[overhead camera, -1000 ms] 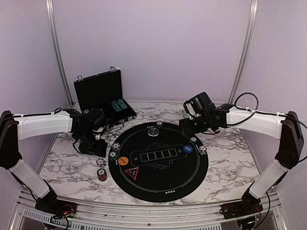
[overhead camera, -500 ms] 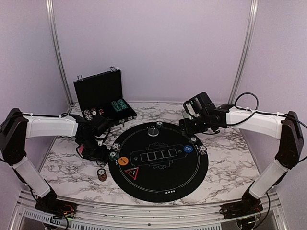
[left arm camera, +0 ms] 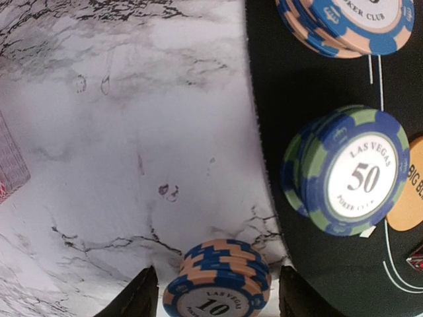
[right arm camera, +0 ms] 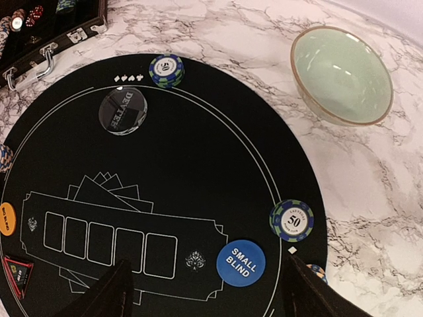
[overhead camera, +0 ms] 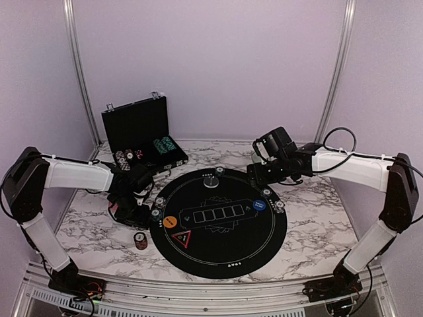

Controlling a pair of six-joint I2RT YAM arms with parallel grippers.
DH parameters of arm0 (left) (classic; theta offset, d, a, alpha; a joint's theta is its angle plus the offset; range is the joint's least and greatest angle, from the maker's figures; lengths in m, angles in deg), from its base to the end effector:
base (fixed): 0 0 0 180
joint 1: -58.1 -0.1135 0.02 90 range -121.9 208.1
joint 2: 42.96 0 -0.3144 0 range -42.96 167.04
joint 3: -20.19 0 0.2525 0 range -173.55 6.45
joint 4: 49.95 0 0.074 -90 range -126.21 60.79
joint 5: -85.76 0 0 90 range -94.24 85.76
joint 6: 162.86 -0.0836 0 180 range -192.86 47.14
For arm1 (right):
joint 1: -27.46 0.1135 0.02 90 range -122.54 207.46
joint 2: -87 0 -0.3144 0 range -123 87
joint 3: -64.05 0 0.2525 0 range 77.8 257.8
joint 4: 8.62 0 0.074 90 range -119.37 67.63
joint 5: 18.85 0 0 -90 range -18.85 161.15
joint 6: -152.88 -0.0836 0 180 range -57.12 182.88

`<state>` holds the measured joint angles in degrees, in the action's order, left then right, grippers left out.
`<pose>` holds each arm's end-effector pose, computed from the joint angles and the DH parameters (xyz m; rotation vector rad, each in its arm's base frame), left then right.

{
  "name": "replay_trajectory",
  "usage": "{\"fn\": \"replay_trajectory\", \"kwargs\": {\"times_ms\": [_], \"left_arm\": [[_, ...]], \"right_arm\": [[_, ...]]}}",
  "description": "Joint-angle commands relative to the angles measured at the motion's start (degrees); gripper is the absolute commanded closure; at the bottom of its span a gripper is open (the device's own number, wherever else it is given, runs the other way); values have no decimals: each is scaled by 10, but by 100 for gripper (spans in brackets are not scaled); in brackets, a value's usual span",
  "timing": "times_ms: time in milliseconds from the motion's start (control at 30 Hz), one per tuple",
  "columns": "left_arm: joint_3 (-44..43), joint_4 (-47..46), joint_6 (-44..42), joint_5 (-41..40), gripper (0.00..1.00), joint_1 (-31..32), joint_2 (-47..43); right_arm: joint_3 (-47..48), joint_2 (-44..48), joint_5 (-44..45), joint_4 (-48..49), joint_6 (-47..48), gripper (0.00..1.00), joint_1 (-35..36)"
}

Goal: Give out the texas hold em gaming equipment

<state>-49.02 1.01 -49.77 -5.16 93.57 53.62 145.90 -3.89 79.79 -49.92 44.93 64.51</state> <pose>0.2550 -0.1800 0.1554 0.3160 2.9365 -0.1269 0.3062 0.2155 0.2676 -0.3407 2.4272 0.2438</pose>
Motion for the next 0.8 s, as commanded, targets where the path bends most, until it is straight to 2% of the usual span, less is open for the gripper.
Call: {"fn": "replay_trajectory", "kwargs": {"times_ms": [0, 367, 767], "left_arm": [[9, -12, -6, -3, 39, -1, 13], [6, 0, -13, -11, 55, 5, 14], [-11, 19, -16, -27, 62, 7, 8]], "right_arm": [[12, 12, 11, -3, -3, 25, 6], [13, 12, 10, 0, -3, 25, 5], [12, 14, 13, 1, 1, 25, 5]]}}
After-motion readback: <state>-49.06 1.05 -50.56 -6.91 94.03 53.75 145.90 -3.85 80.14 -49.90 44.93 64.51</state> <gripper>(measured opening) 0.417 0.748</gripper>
